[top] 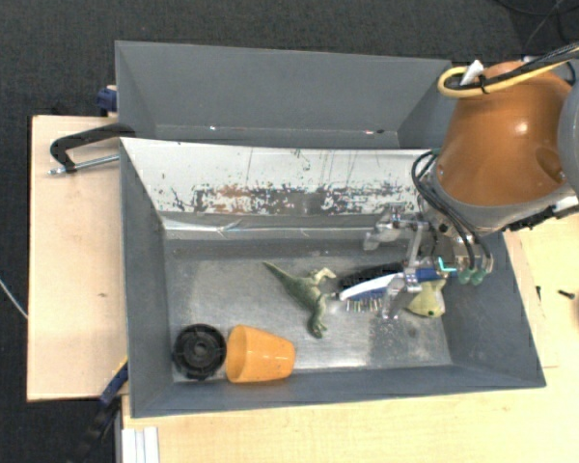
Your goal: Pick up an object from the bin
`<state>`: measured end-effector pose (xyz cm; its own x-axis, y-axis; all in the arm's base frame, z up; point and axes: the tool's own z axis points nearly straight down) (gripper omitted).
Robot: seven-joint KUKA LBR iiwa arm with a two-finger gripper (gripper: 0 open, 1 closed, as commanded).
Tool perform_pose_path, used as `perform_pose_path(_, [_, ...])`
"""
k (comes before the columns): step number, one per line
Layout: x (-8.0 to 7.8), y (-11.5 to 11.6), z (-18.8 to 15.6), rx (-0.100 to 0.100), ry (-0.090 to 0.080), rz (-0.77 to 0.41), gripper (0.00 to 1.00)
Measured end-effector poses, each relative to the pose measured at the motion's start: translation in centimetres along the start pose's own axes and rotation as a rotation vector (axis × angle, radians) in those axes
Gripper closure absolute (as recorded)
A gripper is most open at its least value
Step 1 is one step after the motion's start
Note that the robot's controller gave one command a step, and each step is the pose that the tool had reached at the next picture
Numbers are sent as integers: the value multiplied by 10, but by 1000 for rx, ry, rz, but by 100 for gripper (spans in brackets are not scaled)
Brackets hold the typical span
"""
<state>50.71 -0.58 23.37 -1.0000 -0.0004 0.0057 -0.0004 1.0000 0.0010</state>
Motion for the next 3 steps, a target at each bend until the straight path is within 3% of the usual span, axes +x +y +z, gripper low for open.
perform_pose_path(1, [-51, -48, 152, 0, 1, 10, 0])
perform_pose_path(2, [-54, -44, 147, -4, -10, 6, 100])
perform_pose_path(3, [-45, -67, -2, 3, -19, -24, 100])
